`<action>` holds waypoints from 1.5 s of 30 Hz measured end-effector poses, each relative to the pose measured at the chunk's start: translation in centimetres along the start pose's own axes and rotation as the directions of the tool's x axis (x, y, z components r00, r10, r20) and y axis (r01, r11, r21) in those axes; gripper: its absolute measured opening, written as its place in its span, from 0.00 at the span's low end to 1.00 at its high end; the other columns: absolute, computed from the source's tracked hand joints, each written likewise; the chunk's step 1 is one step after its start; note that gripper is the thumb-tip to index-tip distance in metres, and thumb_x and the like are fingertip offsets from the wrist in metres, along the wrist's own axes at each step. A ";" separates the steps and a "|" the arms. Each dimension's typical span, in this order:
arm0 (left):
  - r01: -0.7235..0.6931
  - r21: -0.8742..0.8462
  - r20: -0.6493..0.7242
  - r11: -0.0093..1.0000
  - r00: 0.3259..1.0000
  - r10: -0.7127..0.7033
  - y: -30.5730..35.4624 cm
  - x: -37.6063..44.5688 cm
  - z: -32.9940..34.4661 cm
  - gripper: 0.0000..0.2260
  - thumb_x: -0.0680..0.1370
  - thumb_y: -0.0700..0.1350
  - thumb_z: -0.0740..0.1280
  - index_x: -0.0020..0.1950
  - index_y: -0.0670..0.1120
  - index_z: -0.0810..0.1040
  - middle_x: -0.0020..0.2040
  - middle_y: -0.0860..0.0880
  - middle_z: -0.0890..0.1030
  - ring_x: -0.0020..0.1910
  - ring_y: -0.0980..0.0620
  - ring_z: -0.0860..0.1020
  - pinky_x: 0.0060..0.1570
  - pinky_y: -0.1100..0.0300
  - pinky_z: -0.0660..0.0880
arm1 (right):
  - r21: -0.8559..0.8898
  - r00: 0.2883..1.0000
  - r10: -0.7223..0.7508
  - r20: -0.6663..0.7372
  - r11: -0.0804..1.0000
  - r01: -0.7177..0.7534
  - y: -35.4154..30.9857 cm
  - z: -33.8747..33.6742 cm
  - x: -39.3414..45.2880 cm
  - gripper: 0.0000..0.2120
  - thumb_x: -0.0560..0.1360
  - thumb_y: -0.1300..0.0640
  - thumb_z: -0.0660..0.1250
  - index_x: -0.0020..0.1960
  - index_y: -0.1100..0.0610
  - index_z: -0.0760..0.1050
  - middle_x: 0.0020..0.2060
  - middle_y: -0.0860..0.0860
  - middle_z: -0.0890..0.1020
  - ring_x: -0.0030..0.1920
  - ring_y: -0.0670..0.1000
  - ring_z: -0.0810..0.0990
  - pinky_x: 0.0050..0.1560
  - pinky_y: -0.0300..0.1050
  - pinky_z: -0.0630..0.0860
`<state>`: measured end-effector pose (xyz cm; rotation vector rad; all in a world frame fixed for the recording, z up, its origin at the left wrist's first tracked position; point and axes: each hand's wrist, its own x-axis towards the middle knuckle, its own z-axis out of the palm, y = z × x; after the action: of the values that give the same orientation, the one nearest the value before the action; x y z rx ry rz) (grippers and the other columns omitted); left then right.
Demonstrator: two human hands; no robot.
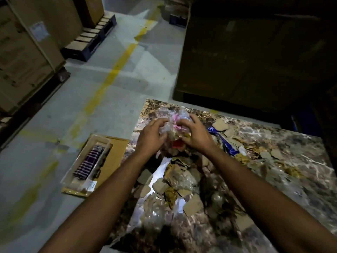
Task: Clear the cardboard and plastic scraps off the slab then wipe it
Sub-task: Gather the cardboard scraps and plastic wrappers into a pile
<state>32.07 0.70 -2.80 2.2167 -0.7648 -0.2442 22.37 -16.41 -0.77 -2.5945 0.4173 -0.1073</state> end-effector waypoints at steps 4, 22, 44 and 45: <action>-0.143 -0.074 -0.048 0.987 0.989 0.139 7.0 -2.6 -0.2 0.17 0.77 0.47 0.71 0.65 0.59 0.78 0.61 0.53 0.80 0.53 0.54 0.79 0.50 0.57 0.77 | -0.015 0.996 0.053 -0.071 0.998 -0.054 0.5 -7.4 -5.3 0.22 0.72 0.54 0.76 0.63 0.40 0.75 0.72 0.50 0.65 0.70 0.54 0.69 0.65 0.52 0.75; -0.070 0.021 0.325 0.997 0.944 0.060 15.4 -12.6 15.9 0.12 0.80 0.44 0.68 0.64 0.51 0.76 0.79 0.45 0.52 0.57 0.50 0.77 0.47 0.69 0.71 | -0.342 0.963 0.242 0.118 0.920 -0.189 14.7 -6.1 -21.6 0.31 0.75 0.33 0.61 0.76 0.35 0.59 0.81 0.53 0.54 0.78 0.61 0.55 0.73 0.65 0.56; -0.076 0.050 0.330 0.996 0.942 0.056 16.2 -13.5 13.3 0.34 0.78 0.50 0.70 0.79 0.59 0.55 0.76 0.51 0.56 0.50 0.54 0.78 0.49 0.56 0.74 | -0.121 0.979 0.153 0.137 0.983 -0.137 13.8 -12.1 -22.7 0.47 0.65 0.37 0.77 0.74 0.25 0.52 0.80 0.47 0.43 0.79 0.63 0.46 0.71 0.75 0.51; -0.075 0.038 0.320 0.996 0.945 0.059 16.0 -13.5 13.3 0.34 0.78 0.51 0.70 0.78 0.59 0.55 0.75 0.51 0.57 0.52 0.52 0.79 0.51 0.55 0.75 | -0.104 0.978 0.165 0.127 0.983 -0.153 13.7 -12.1 -22.8 0.47 0.66 0.37 0.77 0.75 0.26 0.51 0.81 0.48 0.44 0.79 0.63 0.47 0.71 0.76 0.52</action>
<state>8.79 -7.77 -1.31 2.2208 -1.0279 -0.5663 -4.85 -26.33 3.01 -2.6282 0.5906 0.1461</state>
